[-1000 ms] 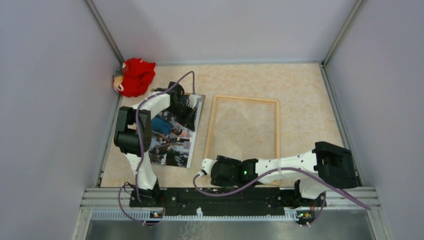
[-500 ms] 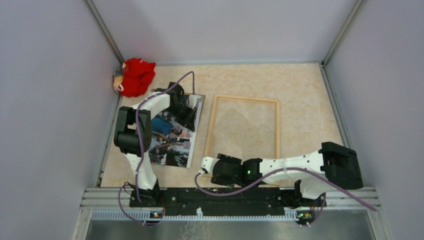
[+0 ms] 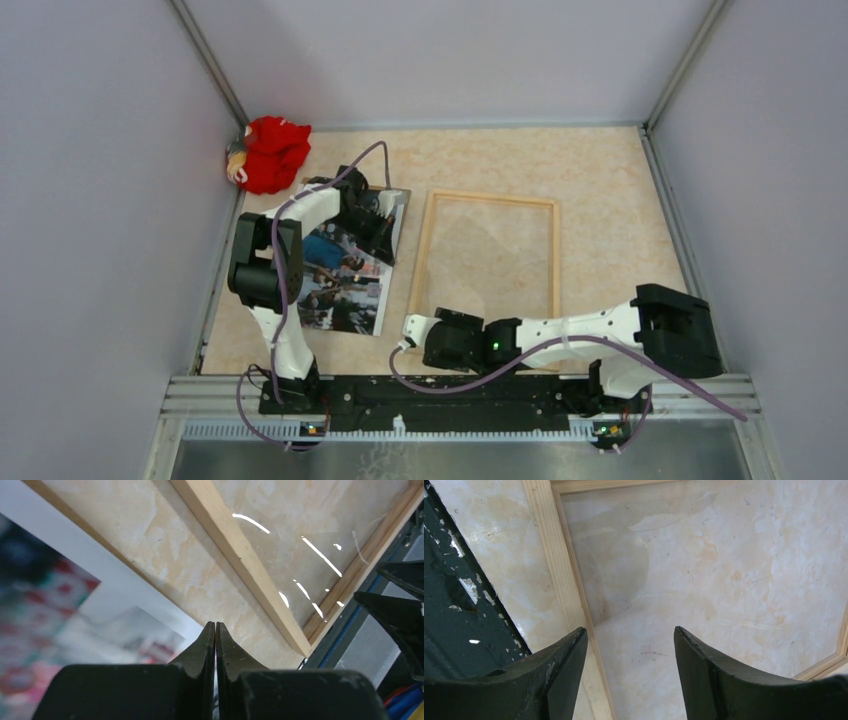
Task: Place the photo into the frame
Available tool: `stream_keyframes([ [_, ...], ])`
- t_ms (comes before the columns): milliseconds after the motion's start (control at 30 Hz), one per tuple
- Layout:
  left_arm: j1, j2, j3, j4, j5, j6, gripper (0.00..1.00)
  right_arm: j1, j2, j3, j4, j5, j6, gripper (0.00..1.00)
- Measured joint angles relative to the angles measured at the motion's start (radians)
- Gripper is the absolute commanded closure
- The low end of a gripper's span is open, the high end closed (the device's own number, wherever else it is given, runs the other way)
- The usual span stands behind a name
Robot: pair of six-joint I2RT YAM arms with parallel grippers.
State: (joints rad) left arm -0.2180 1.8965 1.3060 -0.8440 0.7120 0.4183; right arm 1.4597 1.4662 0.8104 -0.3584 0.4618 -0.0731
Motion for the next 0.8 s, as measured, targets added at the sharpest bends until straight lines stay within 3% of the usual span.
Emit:
stream_keyframes([
  [400,-0.055,0.027,0.007,-0.03,0.131,-0.01,0.89,0.0,0.011,-0.018,0.031,0.019,-0.011,0.37],
  [800,-0.124,0.077,0.014,-0.027,0.116,-0.01,0.92,0.0,0.022,-0.018,0.045,0.069,-0.051,0.42],
])
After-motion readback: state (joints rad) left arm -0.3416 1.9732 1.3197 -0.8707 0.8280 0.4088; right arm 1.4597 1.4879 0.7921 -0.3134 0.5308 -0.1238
